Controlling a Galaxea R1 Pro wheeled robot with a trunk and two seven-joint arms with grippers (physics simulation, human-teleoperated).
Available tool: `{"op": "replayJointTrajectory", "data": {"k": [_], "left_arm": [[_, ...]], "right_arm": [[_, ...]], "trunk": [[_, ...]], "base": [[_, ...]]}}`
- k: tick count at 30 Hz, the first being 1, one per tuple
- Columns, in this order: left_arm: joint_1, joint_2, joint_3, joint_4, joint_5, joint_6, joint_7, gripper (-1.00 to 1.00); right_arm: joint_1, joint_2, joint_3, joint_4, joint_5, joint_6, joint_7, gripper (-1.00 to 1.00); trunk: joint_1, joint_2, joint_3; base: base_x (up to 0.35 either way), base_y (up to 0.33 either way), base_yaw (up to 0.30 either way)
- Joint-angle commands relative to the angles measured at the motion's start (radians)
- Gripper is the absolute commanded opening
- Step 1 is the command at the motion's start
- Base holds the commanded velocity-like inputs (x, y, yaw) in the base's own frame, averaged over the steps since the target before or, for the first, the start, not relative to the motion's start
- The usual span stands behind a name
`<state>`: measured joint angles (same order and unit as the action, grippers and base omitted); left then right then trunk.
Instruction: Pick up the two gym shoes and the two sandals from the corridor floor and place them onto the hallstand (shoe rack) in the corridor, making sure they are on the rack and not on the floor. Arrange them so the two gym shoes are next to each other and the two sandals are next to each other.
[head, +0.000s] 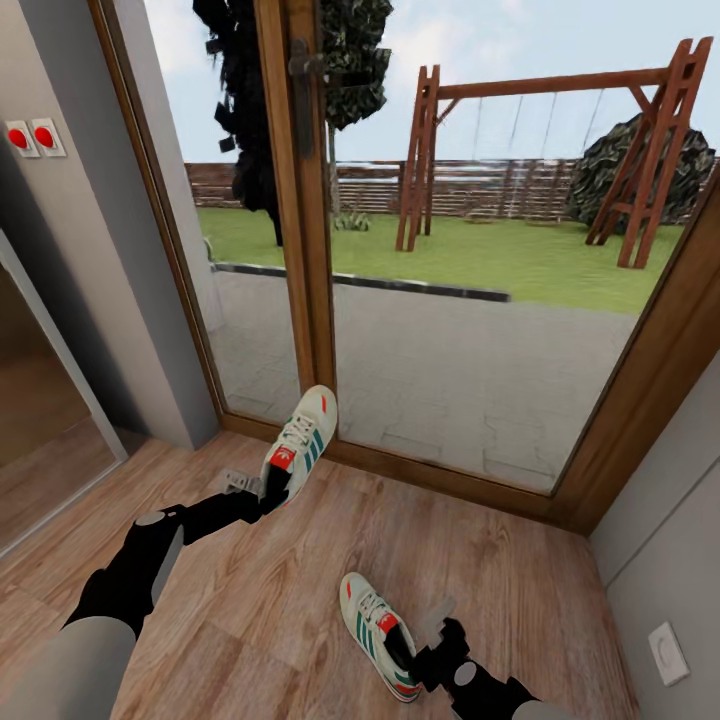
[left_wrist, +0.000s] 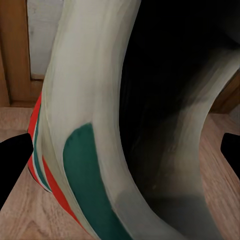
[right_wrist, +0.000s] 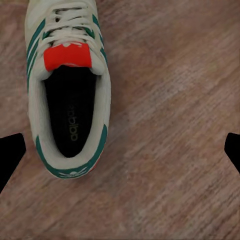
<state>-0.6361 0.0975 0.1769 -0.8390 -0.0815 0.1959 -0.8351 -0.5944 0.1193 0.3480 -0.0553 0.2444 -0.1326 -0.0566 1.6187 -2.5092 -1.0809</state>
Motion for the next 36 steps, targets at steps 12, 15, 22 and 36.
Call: {"op": "replayJointTrajectory", "data": {"k": [12,15,22,36], "left_arm": [[0.000,-0.001,0.006,-0.002,-0.006,0.008,-0.007,-1.00],[0.000,-0.001,0.007,-0.002,-0.006,0.008,-0.007,-1.00],[-0.005,0.005,0.008,-0.003,-0.006,0.008,-0.007,-1.00],[-0.011,0.006,0.009,-0.086,-0.006,0.008,-0.007,-1.00]], "right_arm": [[-0.001,0.000,-0.002,0.002,0.009,-0.002,0.163,1.00],[-0.001,0.000,-0.003,0.002,0.005,-0.002,0.163,1.00],[-0.001,0.000,-0.004,0.000,0.002,-0.002,0.162,1.00],[-0.001,-0.003,-0.012,-0.007,0.001,-0.002,0.162,1.00]], "trunk": [[0.000,0.000,-0.001],[0.000,0.000,-0.001],[0.000,0.000,-0.001],[0.004,-0.002,-0.040]], "base": [[0.000,0.000,0.000],[0.000,0.000,0.000],[0.000,0.000,0.000],[0.000,0.000,0.000]]}}
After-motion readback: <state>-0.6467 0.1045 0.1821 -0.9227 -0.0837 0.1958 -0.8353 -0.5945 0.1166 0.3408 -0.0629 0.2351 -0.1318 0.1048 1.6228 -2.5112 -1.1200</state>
